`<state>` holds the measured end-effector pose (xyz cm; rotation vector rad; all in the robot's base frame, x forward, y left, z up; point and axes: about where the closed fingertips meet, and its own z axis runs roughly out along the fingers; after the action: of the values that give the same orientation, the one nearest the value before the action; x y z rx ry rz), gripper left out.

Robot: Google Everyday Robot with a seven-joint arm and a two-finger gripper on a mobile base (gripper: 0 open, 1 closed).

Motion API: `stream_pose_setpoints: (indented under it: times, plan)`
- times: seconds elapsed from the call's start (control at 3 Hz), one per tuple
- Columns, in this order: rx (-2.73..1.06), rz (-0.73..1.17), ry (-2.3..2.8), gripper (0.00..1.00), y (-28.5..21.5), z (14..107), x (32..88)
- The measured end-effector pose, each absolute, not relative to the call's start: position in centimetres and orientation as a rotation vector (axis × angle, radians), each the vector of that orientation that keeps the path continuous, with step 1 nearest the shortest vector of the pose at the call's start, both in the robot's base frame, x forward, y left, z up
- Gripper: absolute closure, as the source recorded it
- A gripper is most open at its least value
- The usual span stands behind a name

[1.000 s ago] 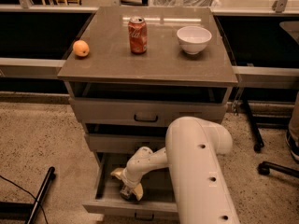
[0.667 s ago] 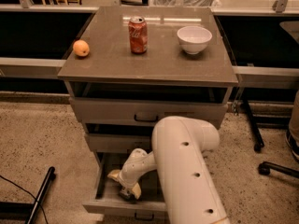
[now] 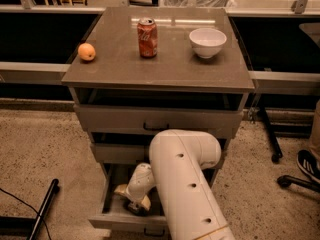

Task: Pick blue plastic bottle from bottom drawer and place on counter

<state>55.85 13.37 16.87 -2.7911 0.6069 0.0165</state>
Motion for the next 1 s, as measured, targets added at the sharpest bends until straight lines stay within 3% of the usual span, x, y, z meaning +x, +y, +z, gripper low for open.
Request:
stream_pose_setpoints:
  times: [1.0]
  plan:
    - [-2.868, 0.066, 0.663, 0.0, 12.5, 12.0, 55.9]
